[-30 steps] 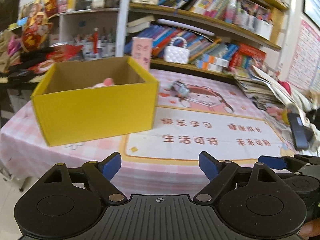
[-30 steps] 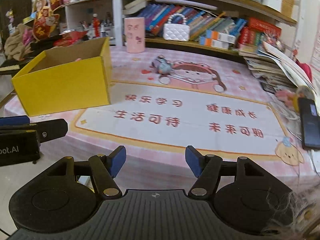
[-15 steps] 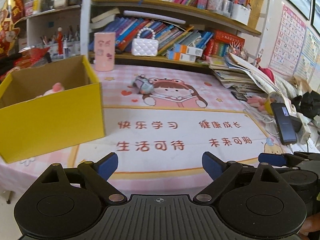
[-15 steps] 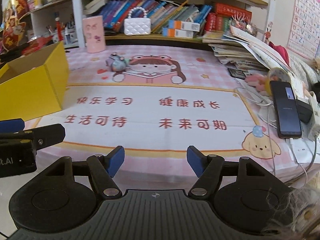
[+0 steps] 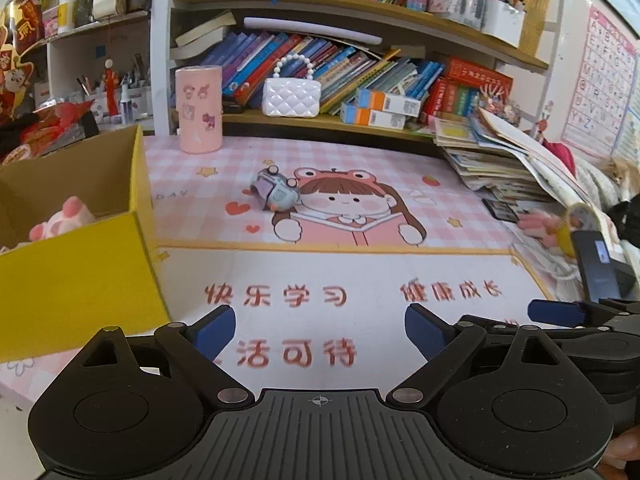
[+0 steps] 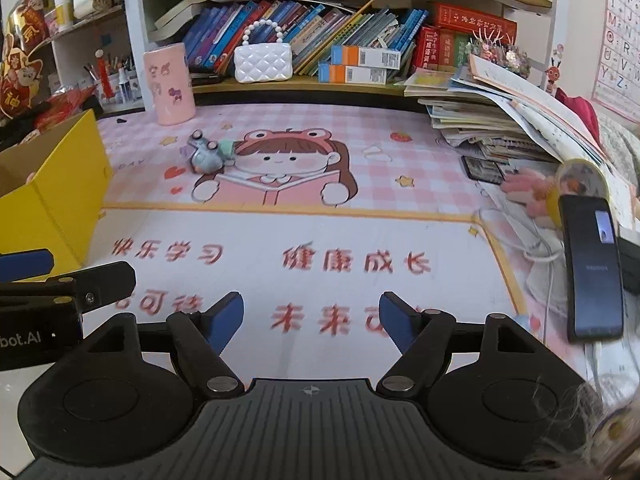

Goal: Organize objects
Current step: 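Move both open tools toward the toy car and mint-green case, then grasp the purple-and-mint toy car with the left tool while the right tool grasps the mint-green case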

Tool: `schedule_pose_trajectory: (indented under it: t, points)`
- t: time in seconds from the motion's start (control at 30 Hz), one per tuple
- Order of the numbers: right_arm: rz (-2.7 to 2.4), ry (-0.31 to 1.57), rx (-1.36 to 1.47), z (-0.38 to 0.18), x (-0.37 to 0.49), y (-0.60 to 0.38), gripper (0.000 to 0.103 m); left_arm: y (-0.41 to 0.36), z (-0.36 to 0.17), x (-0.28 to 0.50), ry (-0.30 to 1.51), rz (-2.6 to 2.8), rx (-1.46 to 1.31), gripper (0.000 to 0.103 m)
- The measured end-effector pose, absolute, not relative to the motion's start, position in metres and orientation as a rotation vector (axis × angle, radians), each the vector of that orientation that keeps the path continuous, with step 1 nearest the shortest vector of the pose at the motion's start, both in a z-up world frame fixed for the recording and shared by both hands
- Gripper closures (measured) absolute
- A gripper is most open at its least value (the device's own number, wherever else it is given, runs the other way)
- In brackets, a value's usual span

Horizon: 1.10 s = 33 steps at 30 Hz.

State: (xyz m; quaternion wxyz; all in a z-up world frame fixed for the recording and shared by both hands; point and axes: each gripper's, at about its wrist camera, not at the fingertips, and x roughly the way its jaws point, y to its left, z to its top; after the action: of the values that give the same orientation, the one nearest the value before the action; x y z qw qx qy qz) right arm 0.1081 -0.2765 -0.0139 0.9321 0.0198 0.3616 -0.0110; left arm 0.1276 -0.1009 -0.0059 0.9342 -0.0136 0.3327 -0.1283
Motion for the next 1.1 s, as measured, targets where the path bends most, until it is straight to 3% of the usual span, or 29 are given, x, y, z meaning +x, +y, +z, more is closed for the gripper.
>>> schedule_pose_trajectory:
  t: [0.57,1.1]
  points:
    - [-0.021,0.697,0.151,-0.011,0.204,-0.343,0.029,-0.149,-0.008,0.238,0.638,-0.108,0.032,0.010]
    - [0.061,0.747,0.161,-0.017,0.259,-0.353,0.028,-0.161,-0.062,0.358,0.678,0.069,0.096,0.015]
